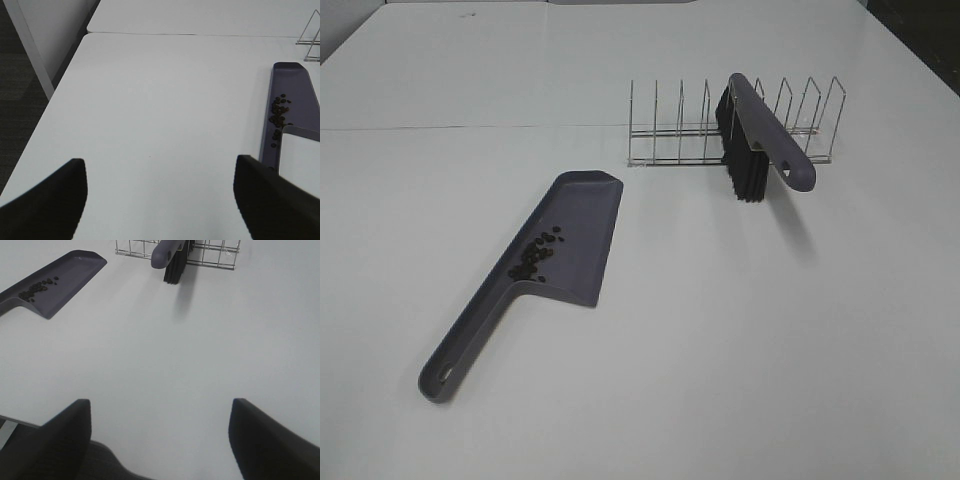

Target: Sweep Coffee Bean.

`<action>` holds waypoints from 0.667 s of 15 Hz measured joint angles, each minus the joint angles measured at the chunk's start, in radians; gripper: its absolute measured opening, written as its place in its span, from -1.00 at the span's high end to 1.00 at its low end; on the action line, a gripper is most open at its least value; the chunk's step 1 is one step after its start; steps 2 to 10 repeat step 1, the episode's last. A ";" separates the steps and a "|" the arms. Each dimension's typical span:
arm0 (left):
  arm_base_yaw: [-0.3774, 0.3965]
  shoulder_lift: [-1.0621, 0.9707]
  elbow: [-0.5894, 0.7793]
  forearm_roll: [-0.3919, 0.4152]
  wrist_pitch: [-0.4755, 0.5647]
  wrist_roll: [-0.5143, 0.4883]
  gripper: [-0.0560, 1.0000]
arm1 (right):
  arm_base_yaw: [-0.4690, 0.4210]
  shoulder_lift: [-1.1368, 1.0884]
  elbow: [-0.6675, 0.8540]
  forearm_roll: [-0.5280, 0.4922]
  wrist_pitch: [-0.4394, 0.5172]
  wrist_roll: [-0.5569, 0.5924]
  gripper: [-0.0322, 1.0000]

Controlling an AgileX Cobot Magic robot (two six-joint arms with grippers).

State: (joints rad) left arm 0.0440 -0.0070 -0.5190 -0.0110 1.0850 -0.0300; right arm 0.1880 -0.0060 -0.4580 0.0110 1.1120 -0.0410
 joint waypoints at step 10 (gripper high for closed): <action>0.000 0.000 0.000 0.000 0.000 0.000 -0.47 | 0.000 0.000 0.000 0.000 0.000 0.000 -0.30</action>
